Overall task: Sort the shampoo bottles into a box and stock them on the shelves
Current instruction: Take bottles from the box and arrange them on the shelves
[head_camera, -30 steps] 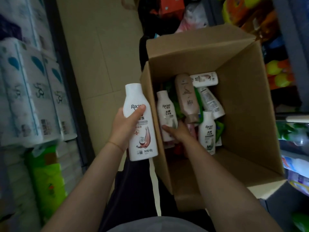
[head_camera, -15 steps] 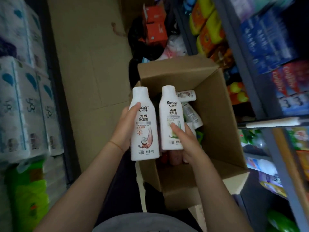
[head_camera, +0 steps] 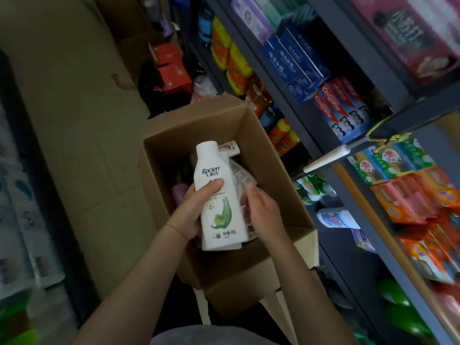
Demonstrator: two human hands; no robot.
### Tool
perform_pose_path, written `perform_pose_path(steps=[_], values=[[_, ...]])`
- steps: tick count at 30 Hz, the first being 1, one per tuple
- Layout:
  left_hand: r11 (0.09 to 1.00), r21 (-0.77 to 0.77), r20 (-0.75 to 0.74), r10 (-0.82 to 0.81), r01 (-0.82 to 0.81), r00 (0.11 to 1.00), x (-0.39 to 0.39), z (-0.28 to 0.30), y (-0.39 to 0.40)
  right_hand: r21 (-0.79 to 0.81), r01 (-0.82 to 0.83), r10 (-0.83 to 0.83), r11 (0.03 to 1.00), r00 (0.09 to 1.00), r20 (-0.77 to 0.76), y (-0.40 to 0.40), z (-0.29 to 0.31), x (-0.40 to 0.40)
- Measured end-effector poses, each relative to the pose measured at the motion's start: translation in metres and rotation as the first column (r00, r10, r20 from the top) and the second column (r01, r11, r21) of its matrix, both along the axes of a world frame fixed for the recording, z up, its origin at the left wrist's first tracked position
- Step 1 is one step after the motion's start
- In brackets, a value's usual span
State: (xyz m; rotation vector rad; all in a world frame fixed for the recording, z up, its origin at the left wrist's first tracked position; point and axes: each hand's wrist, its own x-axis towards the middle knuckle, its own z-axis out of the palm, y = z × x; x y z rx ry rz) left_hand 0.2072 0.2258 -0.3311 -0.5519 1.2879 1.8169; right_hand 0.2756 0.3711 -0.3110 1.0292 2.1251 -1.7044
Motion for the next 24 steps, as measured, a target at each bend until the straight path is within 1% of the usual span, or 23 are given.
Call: perform_pose_path(steps=[2, 4, 6, 8, 10, 12, 15, 20, 22, 24], values=[[0.998, -0.064, 0.027, 0.005, -0.004, 1.000, -0.004, -0.017, 0.005, 0.079, 0.103, -0.110, 0.992, 0.989, 0.098, 0.023, -0.035, -0.001], [0.987, -0.164, 0.021, 0.004, 0.000, 1.000, -0.012, -0.041, 0.008, 0.129, 0.145, -0.175, 0.981, 0.950, 0.258, 0.042, -0.077, -0.009], [0.966, -0.259, -0.003, 0.004, -0.004, 1.000, -0.020, -0.064, 0.011, 0.127, 0.116, -0.157, 0.985, 0.906, 0.393, 0.052, -0.121, -0.019], [0.940, -0.341, -0.009, -0.005, 0.001, 1.000, -0.023, -0.082, 0.013, 0.103, 0.100, -0.136, 0.990, 0.874, 0.466, 0.051, -0.160, -0.030], [0.912, -0.409, -0.028, 0.002, -0.014, 1.000, -0.023, -0.099, 0.013, 0.056, 0.154, -0.161, 0.986, 0.848, 0.504, 0.047, -0.196, -0.034], [0.896, -0.443, -0.017, 0.024, -0.030, 1.000, -0.022, -0.112, 0.011, 0.062, 0.170, -0.177, 0.983, 0.833, 0.525, 0.045, -0.215, -0.035], [0.890, -0.456, 0.014, 0.023, -0.014, 1.000, -0.019, -0.129, 0.009, 0.082, 0.078, -0.111, 0.994, 0.814, 0.571, 0.047, -0.232, -0.030], [0.902, -0.432, -0.018, -0.038, 0.027, 0.999, -0.022, -0.136, 0.011, 0.104, -0.177, 0.061, 0.979, 0.735, 0.675, 0.055, -0.247, -0.026], [0.911, -0.412, -0.012, -0.038, 0.030, 0.999, -0.023, -0.137, 0.012, 0.115, -0.190, 0.064, 0.975, 0.735, 0.675, 0.054, -0.254, -0.023], [0.918, -0.396, 0.008, -0.022, 0.023, 1.000, -0.023, -0.137, 0.012, 0.096, -0.129, 0.041, 0.987, 0.776, 0.629, 0.051, -0.260, -0.020]])
